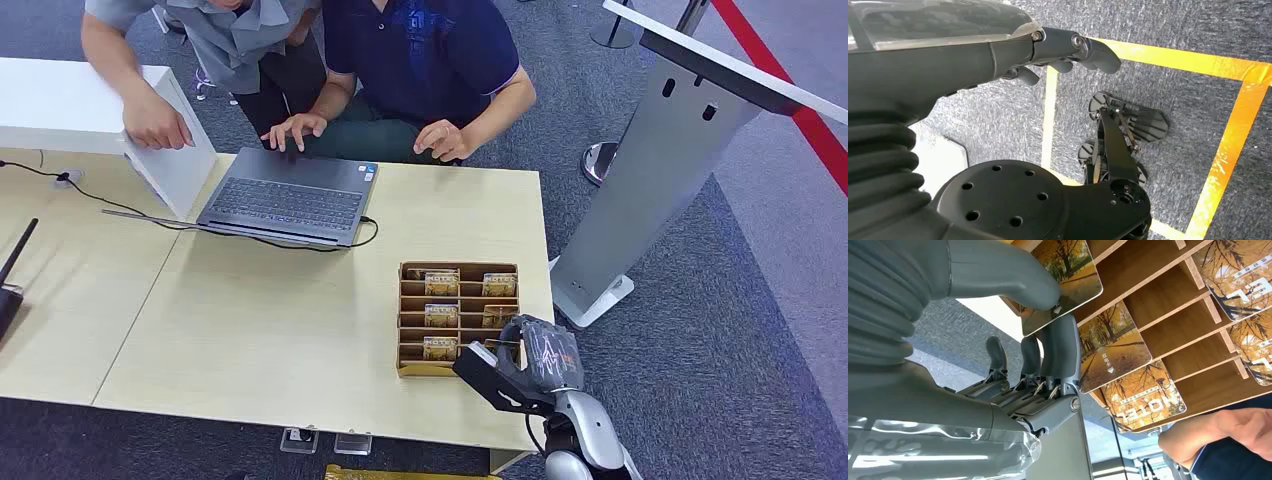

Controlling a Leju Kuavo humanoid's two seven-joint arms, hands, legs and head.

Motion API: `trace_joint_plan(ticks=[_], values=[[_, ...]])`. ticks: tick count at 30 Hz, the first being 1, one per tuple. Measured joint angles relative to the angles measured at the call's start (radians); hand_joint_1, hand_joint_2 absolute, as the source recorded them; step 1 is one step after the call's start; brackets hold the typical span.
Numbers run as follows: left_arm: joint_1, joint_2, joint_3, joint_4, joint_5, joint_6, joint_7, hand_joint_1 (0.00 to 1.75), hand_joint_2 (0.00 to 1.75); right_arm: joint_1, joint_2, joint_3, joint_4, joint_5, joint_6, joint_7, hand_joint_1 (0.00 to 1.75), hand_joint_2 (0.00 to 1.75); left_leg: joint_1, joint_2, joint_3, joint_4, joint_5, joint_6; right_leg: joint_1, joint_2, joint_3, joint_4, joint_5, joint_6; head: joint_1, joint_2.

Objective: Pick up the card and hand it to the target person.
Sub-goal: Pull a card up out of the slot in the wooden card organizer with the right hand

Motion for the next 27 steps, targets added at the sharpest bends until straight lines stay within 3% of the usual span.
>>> trace_joint_plan(ticks=[10, 23, 27], values=[[0.0, 0.002, 0.002, 0.0, 0.003, 0.003, 0.0, 0.0, 1.75, -0.001, -0.005, 0.012, -0.015, 0.006, 0.01, 0.003, 0.89, 1.75, 0.0, 0.0, 0.0, 0.0, 0.0, 0.0, 0.0, 0.0, -0.001, 0.0, 0.0, 0.0, 0.0, 0.0], [0.0, 0.002, 0.005, 0.0, 0.009, 0.006, 0.002, 0.0, 1.75, -0.001, -0.011, 0.024, -0.019, 0.004, 0.028, 0.015, 1.29, 1.75, 0.0, 0.0, 0.0, 0.0, 0.0, 0.0, 0.0, 0.0, 0.0, 0.0, 0.0, 0.0, 0.0, 0.0], [0.0, 0.001, 0.006, 0.0, 0.009, 0.006, 0.002, 0.0, 1.75, 0.002, -0.013, 0.026, -0.021, 0.005, 0.03, 0.018, 1.32, 1.75, 0.0, 0.0, 0.0, 0.0, 0.0, 0.0, 0.0, 0.0, -0.001, 0.0, 0.0, 0.0, 0.0, 0.0]])
